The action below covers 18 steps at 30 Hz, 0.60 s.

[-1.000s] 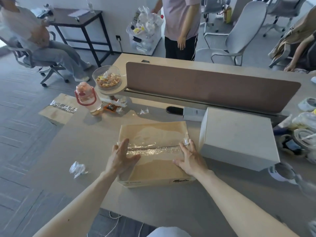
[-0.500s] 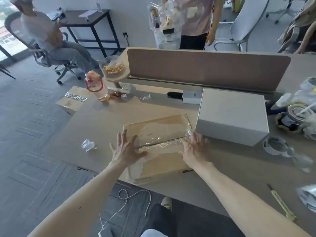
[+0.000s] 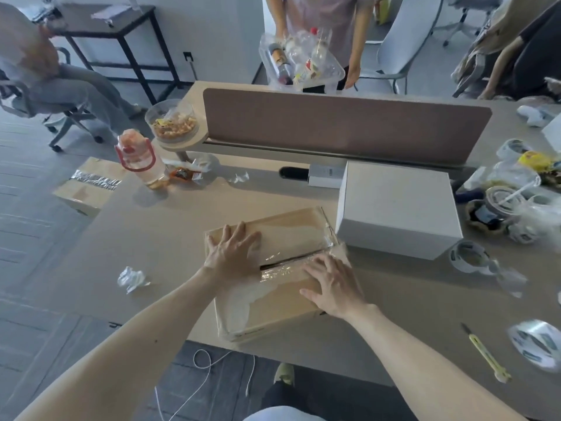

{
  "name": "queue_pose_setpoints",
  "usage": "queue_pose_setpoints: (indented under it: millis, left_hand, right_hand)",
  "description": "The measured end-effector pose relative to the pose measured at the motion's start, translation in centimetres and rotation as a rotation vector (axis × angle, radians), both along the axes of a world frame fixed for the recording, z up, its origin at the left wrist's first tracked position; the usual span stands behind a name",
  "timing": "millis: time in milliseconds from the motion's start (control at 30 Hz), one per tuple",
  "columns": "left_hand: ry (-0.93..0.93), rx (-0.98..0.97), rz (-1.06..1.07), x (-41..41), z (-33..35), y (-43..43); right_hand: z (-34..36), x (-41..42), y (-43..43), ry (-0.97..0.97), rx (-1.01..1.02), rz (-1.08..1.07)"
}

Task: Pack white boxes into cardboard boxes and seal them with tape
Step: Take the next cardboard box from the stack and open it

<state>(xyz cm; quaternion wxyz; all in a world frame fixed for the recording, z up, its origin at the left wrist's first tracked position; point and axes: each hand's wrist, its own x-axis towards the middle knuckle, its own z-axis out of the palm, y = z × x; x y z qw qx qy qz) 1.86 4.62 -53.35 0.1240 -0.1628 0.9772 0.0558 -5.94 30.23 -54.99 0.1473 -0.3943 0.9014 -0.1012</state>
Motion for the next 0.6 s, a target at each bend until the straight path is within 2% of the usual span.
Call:
queue_pose_setpoints:
  millis: [100,333,467,600]
  left_hand:
    - [-0.069,-0.009,-0.058,-1.4,0.0,-1.1]
    - [-0.025,-0.023,-0.132,-2.0,0.3,-2.7]
    - [0.009,-0.024,-0.166,-2.4,2.1,-2.8]
    - [0.015,0.138,-0.127,-3.8,5.2,-4.3]
  right_hand:
    - [0.2,-0.7,-1.1,0.032,0.000,-0.003]
    - [0.3,0.5,-1.9,0.070,-0.002,-0.022]
    - [0.5,0.4,-1.8,0.029,0.043,-0.021]
    - [1.0,0.2,-2.5,-0.025,0.106,-0.014]
